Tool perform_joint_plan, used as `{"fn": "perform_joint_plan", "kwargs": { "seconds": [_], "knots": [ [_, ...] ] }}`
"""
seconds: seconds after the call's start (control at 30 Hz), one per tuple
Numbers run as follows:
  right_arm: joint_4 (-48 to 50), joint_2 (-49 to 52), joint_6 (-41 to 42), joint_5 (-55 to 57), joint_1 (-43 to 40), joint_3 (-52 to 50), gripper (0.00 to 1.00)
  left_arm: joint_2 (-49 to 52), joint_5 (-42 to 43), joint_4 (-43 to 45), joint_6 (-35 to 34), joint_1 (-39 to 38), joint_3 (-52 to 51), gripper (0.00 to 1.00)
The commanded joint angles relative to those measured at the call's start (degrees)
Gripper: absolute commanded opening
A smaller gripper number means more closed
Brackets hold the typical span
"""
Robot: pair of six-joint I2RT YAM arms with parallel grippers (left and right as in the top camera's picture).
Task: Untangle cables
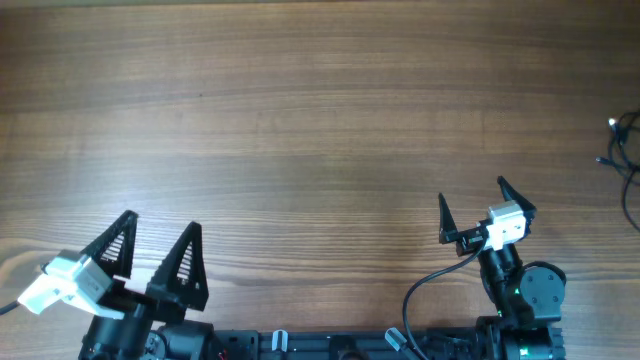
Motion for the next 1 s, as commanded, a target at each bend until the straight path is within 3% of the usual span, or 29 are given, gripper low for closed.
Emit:
{"fn": "perform_joint_plan", "kwargs": {
  "seconds": [0.0, 0.17, 0.3, 0.4, 0.57, 0.73, 0.83, 0.97],
  "knots": [
    [0.1, -1.0, 0.8, 0.9, -0.3, -0.2, 1.0, -0.4, 0.1, -0.1, -0.9, 0.2, 0.0, 1.0],
    [0.1, -1.0, 0.8, 0.9, -0.3, -0.2, 1.0, -0.3, -0.3, -1.3, -0.3, 0.2, -1.2, 1.0],
    [0.1, -1.0, 0.8, 0.9, -0.3, -0.2, 1.0, -0.3, 3.9, 7.0, 5.4, 0.2, -9.0, 1.0],
    [0.1, -1.0, 0.8, 0.9, -0.3, -0.2, 1.0, -0.3, 8.1, 19.2, 7.3, 0.2, -17.8, 1.0],
    [0.1, -1.0, 0.8, 0.9, -0.3, -0.2, 1.0, -0.3, 15.0, 49.4, 7.3, 0.2, -36.2, 1.0],
    [0.1, -1.0, 0.8, 0.9, -0.3, -0.2, 1.0, -0.3, 14.2, 74.9, 6.0, 0.9, -50.1, 1.0],
    [0.1, -1.0, 0.8, 0.9, -0.3, -0.2, 1.0, -0.3, 11.9, 79.6, 6.1, 2.3, -53.9, 1.0],
    [0.1, -1.0, 0.8, 0.9, -0.3, -0.2, 1.0, -1.0, 9.8, 73.1, 6.1, 6.1, -55.3, 1.0]
  ]
}}
